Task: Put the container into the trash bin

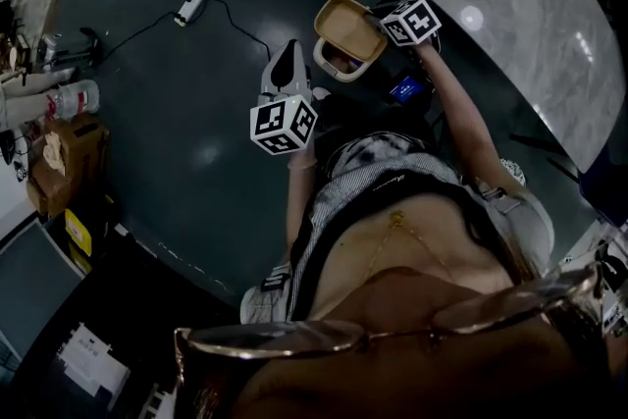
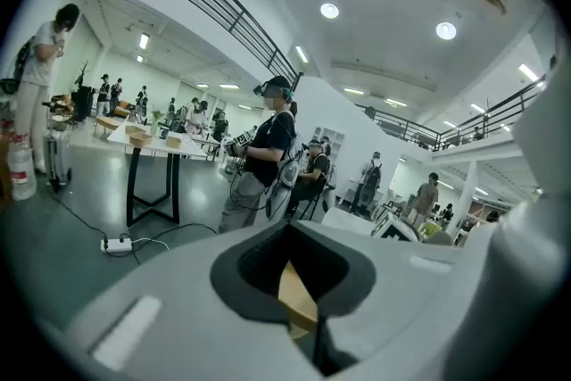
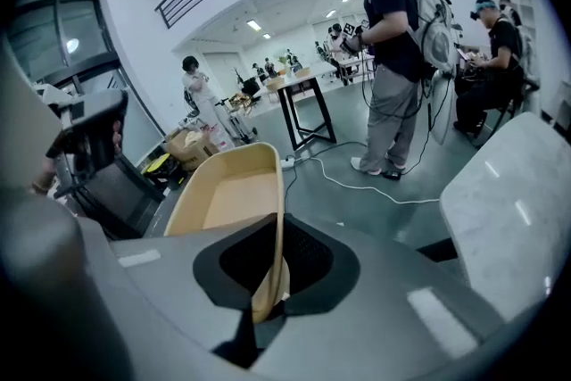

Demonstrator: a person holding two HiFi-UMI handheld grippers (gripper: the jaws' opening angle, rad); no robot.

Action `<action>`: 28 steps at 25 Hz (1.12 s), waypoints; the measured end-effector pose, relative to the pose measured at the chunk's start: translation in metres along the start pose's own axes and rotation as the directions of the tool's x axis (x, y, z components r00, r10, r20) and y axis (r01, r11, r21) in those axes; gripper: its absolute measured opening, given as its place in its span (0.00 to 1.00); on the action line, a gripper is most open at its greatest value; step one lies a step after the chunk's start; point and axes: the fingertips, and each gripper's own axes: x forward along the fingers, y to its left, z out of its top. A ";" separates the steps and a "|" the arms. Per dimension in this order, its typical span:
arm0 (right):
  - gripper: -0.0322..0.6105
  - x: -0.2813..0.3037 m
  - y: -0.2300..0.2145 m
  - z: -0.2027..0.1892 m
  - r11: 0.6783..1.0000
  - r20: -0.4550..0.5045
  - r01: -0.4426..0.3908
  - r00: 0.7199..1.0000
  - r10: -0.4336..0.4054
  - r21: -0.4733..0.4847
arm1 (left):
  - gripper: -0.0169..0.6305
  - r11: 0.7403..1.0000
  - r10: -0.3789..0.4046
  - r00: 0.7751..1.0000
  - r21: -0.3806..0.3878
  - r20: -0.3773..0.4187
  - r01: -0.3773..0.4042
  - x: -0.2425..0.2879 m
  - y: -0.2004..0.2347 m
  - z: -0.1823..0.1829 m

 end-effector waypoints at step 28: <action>0.17 0.164 -0.063 -0.170 0.948 -0.492 0.255 0.861 -0.132 0.192 | 0.03 0.990 0.110 0.993 -0.079 -0.048 -0.113 -0.012 0.059 -0.017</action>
